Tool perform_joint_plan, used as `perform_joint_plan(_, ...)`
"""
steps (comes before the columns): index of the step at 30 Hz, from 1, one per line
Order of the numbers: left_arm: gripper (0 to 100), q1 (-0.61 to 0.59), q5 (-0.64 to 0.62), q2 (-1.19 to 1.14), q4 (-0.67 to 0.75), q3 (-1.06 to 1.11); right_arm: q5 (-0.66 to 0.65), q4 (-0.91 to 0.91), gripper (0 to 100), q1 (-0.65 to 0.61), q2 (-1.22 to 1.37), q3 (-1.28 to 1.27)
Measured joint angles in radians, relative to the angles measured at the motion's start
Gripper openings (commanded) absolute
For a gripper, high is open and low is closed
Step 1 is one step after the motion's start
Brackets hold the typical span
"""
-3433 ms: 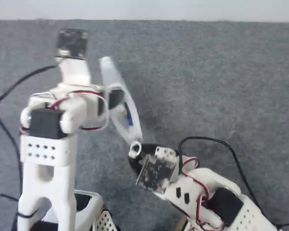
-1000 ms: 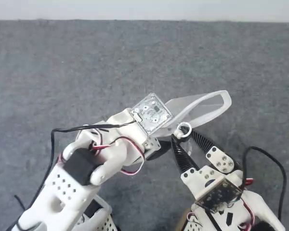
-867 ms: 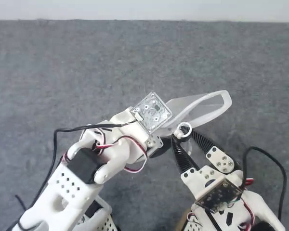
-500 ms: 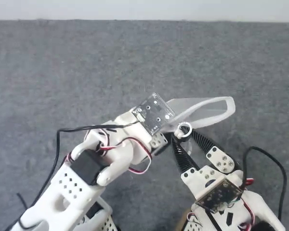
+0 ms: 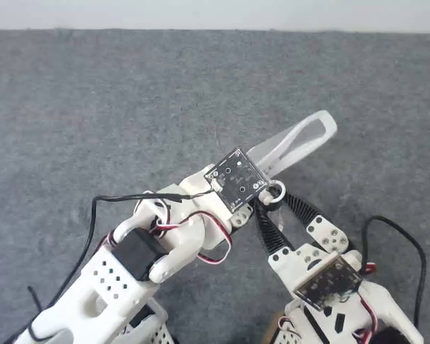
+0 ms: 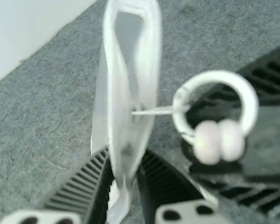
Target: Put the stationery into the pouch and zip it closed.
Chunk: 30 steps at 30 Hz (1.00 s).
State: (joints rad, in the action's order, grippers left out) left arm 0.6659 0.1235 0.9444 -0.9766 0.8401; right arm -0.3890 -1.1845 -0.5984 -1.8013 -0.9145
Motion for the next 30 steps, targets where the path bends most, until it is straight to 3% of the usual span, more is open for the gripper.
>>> perform_joint_plan(17,1,0.002,0.0,-0.006,0.012,0.002,0.097,0.207,0.6,0.279,0.126,-0.002)
perform_joint_plan(30,1,-0.023,0.0,0.006,0.014,0.011,0.124,0.245,0.6,0.324,0.166,-0.002)
